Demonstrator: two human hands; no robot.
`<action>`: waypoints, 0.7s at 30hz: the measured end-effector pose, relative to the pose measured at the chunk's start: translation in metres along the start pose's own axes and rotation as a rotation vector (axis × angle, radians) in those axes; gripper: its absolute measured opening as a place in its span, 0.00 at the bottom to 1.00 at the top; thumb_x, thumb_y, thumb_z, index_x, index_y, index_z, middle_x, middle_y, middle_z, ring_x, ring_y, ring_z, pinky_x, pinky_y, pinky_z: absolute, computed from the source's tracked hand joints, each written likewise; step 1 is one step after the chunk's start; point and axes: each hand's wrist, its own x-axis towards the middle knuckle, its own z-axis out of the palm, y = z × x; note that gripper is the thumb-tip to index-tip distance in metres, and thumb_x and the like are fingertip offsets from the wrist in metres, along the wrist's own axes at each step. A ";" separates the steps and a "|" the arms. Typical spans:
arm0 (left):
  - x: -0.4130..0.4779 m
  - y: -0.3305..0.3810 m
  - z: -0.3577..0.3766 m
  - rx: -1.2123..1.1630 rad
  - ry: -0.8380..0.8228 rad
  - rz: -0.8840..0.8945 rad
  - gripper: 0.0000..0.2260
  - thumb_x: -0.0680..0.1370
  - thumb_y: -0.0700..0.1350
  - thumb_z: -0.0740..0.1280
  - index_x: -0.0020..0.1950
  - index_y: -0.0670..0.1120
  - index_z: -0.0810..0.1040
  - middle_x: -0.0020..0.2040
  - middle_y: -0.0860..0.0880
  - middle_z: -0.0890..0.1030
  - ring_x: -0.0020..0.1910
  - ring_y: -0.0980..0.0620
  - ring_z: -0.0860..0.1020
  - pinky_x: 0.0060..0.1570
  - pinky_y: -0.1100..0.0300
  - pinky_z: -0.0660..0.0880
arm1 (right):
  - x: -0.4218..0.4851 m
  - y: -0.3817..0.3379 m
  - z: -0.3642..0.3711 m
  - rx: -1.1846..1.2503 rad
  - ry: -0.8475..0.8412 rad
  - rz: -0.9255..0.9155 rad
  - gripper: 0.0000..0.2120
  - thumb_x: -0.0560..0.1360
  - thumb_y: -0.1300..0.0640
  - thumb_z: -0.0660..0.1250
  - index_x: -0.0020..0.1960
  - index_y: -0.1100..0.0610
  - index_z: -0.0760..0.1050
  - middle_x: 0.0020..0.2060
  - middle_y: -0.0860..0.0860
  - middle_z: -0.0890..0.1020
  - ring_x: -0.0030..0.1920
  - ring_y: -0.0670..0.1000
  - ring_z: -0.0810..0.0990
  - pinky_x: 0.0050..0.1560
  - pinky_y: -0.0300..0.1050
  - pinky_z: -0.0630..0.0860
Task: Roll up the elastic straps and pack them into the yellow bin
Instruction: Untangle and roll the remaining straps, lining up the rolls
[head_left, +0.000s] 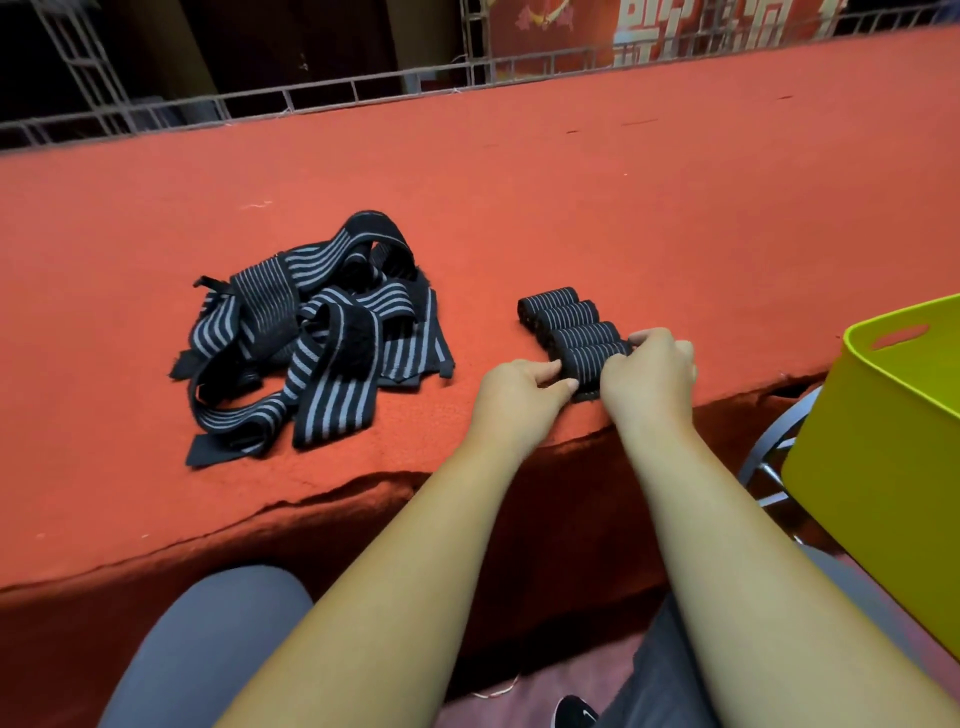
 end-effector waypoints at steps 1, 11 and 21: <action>-0.004 0.001 -0.002 0.016 -0.016 0.003 0.19 0.81 0.47 0.75 0.72 0.45 0.84 0.68 0.45 0.84 0.68 0.48 0.80 0.69 0.60 0.70 | -0.002 -0.002 -0.001 -0.007 0.025 -0.005 0.18 0.79 0.63 0.62 0.68 0.56 0.78 0.68 0.60 0.74 0.69 0.66 0.72 0.74 0.57 0.69; -0.035 -0.017 -0.066 -0.195 0.082 -0.064 0.15 0.81 0.37 0.65 0.60 0.46 0.88 0.52 0.49 0.89 0.49 0.49 0.89 0.50 0.57 0.83 | -0.046 -0.060 0.037 0.209 -0.038 -0.470 0.09 0.76 0.62 0.65 0.50 0.52 0.82 0.54 0.53 0.80 0.59 0.59 0.78 0.66 0.55 0.73; -0.038 -0.072 -0.191 -0.229 0.437 -0.129 0.17 0.81 0.36 0.63 0.51 0.54 0.87 0.45 0.53 0.88 0.39 0.58 0.84 0.40 0.58 0.83 | -0.090 -0.116 0.131 0.353 -0.330 -0.528 0.08 0.75 0.63 0.68 0.49 0.53 0.84 0.49 0.49 0.82 0.50 0.48 0.79 0.58 0.46 0.75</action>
